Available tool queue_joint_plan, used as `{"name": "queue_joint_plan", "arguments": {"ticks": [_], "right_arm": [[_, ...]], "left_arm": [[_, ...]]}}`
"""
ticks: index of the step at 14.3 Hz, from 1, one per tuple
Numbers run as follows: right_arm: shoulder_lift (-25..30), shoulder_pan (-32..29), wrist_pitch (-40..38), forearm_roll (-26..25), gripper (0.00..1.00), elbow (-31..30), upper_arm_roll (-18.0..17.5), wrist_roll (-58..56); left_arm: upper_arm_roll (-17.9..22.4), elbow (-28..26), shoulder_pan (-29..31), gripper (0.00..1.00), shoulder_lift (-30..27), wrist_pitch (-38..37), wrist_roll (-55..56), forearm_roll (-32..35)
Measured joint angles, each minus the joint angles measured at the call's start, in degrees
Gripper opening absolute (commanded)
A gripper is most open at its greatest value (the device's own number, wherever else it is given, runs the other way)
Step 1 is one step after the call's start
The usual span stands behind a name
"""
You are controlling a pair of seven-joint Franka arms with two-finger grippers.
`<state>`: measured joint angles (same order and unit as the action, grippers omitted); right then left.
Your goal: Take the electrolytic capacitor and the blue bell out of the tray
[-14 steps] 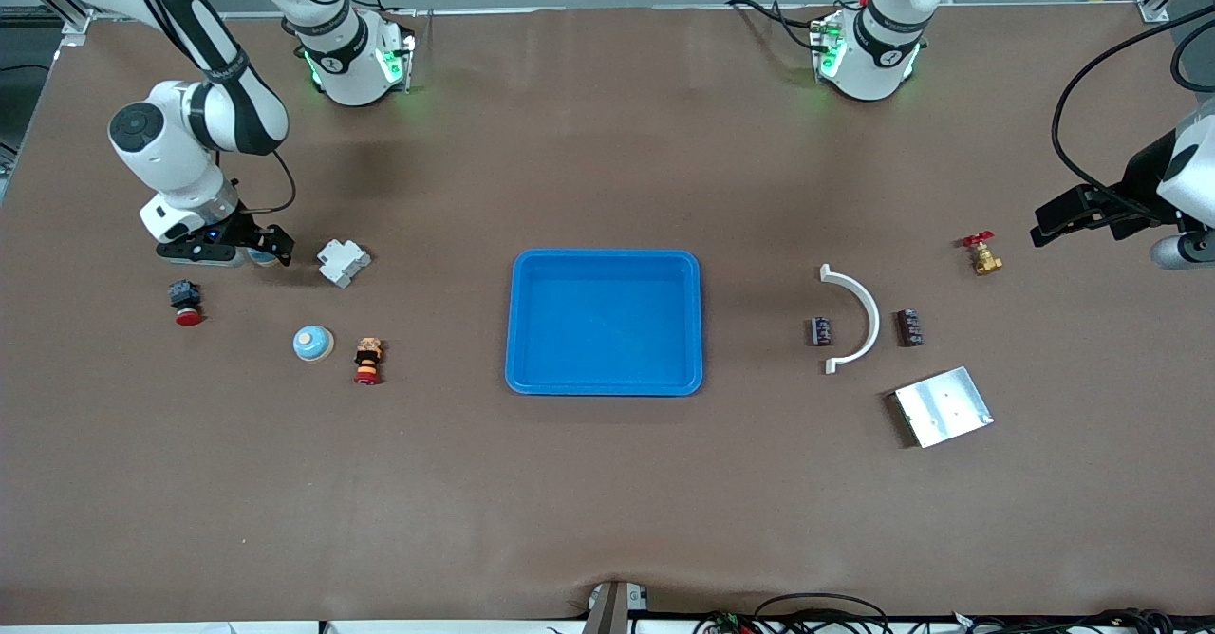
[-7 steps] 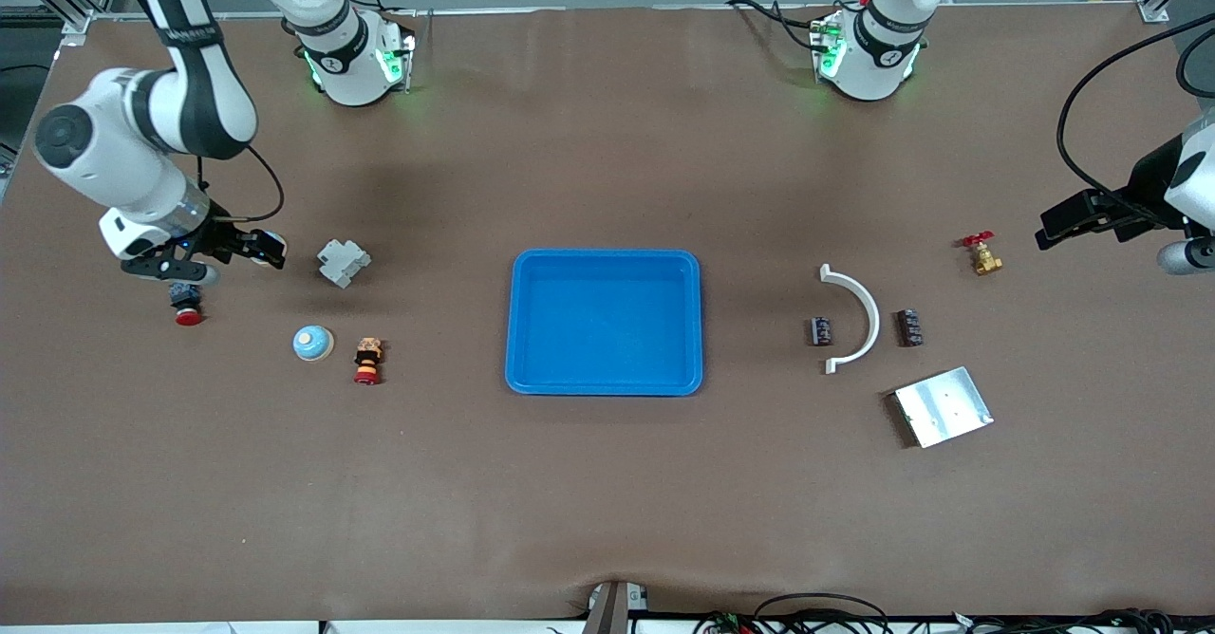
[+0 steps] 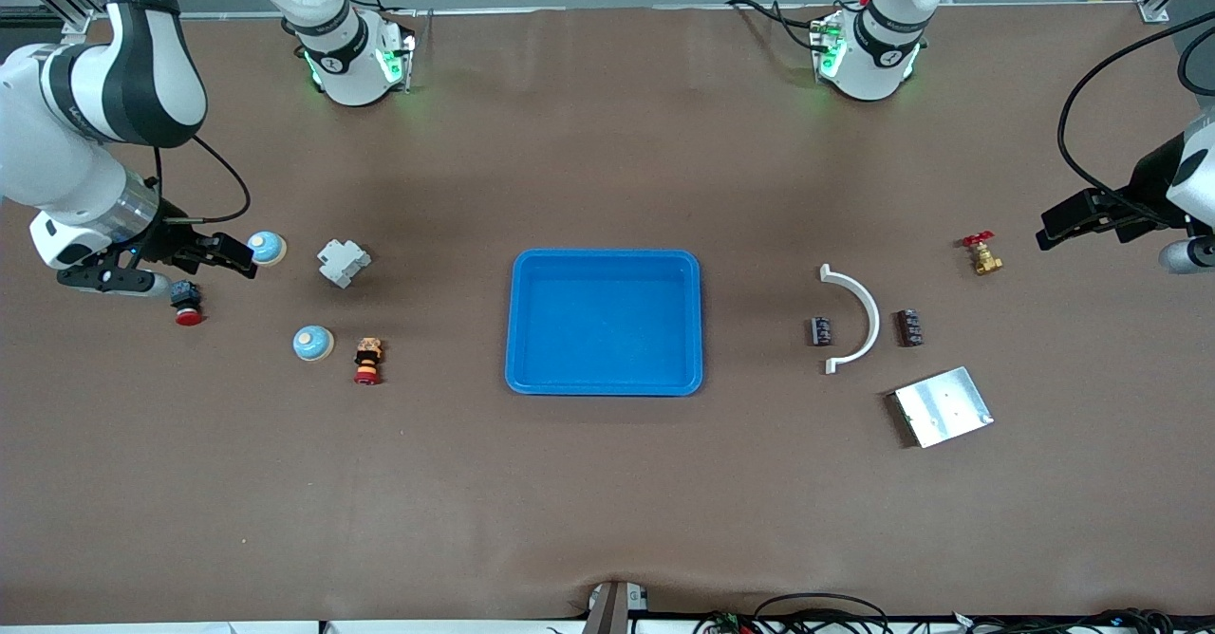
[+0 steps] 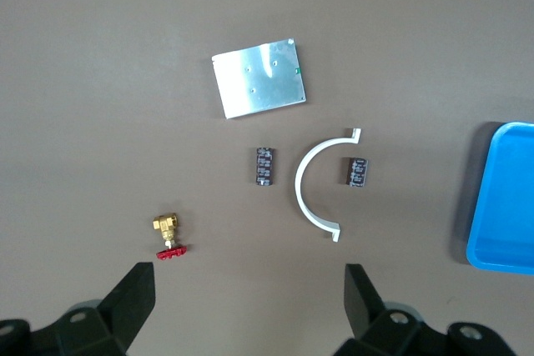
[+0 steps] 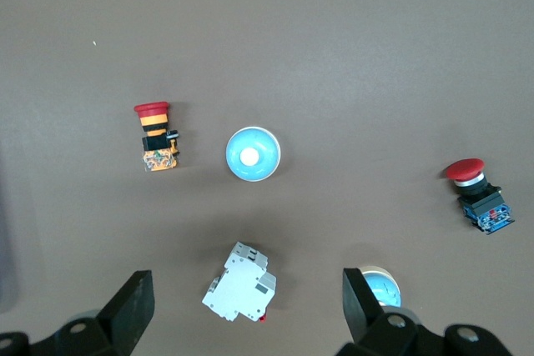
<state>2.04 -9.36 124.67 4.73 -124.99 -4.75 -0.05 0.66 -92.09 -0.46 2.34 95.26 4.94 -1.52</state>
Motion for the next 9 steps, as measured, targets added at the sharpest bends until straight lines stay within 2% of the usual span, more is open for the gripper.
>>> {"name": "queue_joint_plan", "arguments": {"ticks": [9], "right_arm": [[0.0,1.3,1.0,0.0,1.00,1.0,-0.1,4.0]], "left_arm": [[-0.5,7.0,0.2,1.00,-0.6,0.0,0.0,-0.6]]}}
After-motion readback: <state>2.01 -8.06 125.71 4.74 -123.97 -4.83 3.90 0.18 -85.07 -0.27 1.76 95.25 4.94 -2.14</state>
